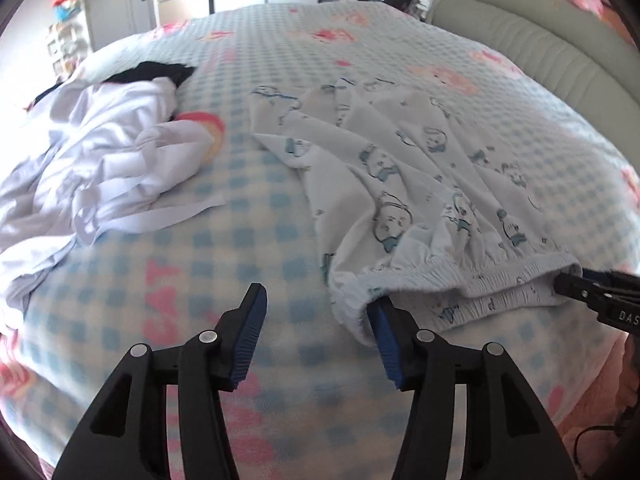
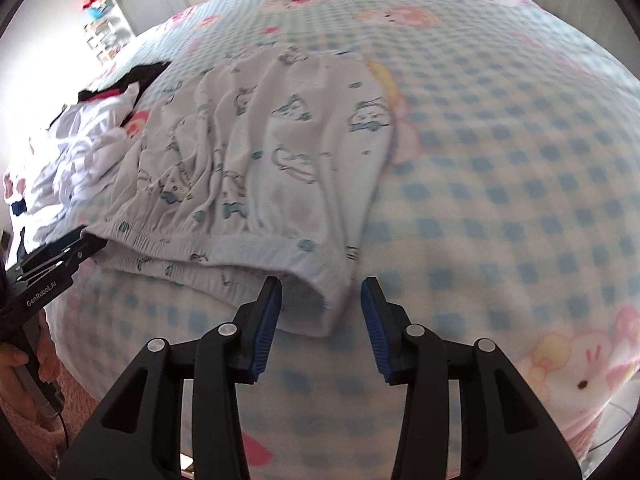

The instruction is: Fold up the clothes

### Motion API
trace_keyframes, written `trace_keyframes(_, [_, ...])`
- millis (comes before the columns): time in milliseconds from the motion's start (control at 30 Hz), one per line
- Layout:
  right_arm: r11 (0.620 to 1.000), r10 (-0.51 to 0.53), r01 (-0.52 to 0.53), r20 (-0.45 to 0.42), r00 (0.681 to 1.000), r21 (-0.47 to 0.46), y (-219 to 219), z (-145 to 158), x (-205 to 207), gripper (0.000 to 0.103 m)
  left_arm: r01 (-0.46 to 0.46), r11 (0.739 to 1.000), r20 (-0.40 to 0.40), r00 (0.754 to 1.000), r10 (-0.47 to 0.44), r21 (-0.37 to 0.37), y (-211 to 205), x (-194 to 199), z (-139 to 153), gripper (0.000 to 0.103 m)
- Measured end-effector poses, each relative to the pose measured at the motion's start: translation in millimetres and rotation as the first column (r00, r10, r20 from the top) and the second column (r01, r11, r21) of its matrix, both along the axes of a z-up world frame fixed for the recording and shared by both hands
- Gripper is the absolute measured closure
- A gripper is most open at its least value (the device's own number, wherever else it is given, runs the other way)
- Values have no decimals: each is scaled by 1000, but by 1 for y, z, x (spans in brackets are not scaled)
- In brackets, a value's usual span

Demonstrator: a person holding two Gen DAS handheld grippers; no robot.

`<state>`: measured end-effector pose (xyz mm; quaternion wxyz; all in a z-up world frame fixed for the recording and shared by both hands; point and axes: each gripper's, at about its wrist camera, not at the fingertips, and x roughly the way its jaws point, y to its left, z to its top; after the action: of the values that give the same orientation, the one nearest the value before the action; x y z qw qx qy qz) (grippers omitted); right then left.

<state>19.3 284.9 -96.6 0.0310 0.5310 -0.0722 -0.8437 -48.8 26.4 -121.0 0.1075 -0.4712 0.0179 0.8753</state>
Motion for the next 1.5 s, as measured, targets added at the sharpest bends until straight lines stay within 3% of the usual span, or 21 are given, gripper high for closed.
trace_keyframes(33, [1000,7,-7,8,1000,3,-5,-4,-2,61,16,1000,14,1000,-16,1,4,-3,-4,50])
trace_keyframes(67, [1000,0,-1,12,1000,8,-7,-7,-5,62,22,1000,29,999,-22,-5,6,-5,-9,59])
trace_keyframes(100, [1000,-17,17,9,1000,14,-8,-9,-8,71,25,999,37,999,-24,-22,8,-6,-12,80])
trace_keyframes(133, [999,-35,35,5,999,19,-10,-11,-10,83,28,999,41,999,-26,-40,11,-6,-13,86])
trace_keyframes(233, [992,-123,123,-48,991,-9,5,-4,-4,87,38,996,6,999,-38,-75,18,-2,-8,88])
trace_keyframes(333, [970,-233,225,-90,968,-92,33,3,10,87,80,993,21,997,-78,-82,20,3,-12,77])
trace_keyframes(400, [944,-314,302,-80,946,-133,47,0,18,87,87,993,25,996,-86,-81,23,4,-12,54])
trace_keyframes(433, [934,-340,328,-69,938,-141,51,-3,21,87,89,993,24,996,-88,-82,24,5,-12,53])
trace_keyframes(533, [924,-364,356,-31,931,-142,51,-15,24,85,95,992,23,995,-94,-85,29,6,-13,53])
trace_keyframes(600, [937,-331,328,-6,944,-121,47,-20,24,81,106,992,19,994,-105,-62,28,8,-8,53])
trace_keyframes(700, [956,-270,267,-10,963,-123,49,-11,33,81,165,986,7,986,-165,19,25,15,4,52])
trace_keyframes(800, [972,-192,186,-30,981,-146,39,1,34,78,172,973,17,984,-177,152,12,20,14,51])
trace_keyframes(867, [982,-132,126,-37,991,-141,31,7,34,72,114,964,50,990,-129,239,-2,16,14,51])
trace_keyframes(967, [985,-99,86,-82,992,-148,24,17,32,71,-19,953,108,994,-14,302,-23,3,8,51])
trace_keyframes(1033, [983,-94,78,-97,991,-164,17,20,20,71,-90,931,141,989,42,354,-36,-3,6,51])
trace_keyframes(1167, [980,-155,137,-121,980,-143,16,26,3,71,-129,934,179,981,72,333,-34,-12,1,48])
trace_keyframes(1300, [971,-150,116,-151,977,-210,24,44,0,69,-80,962,223,975,20,262,-15,-16,-10,48])
trace_keyframes(1367, [981,-146,117,-188,971,-158,20,50,0,68,-50,970,241,970,-9,239,-5,-17,-15,48])
trace_keyframes(1500, [981,-176,167,-96,980,-96,28,21,-23,67,-30,984,237,971,-13,177,4,-13,-19,47])
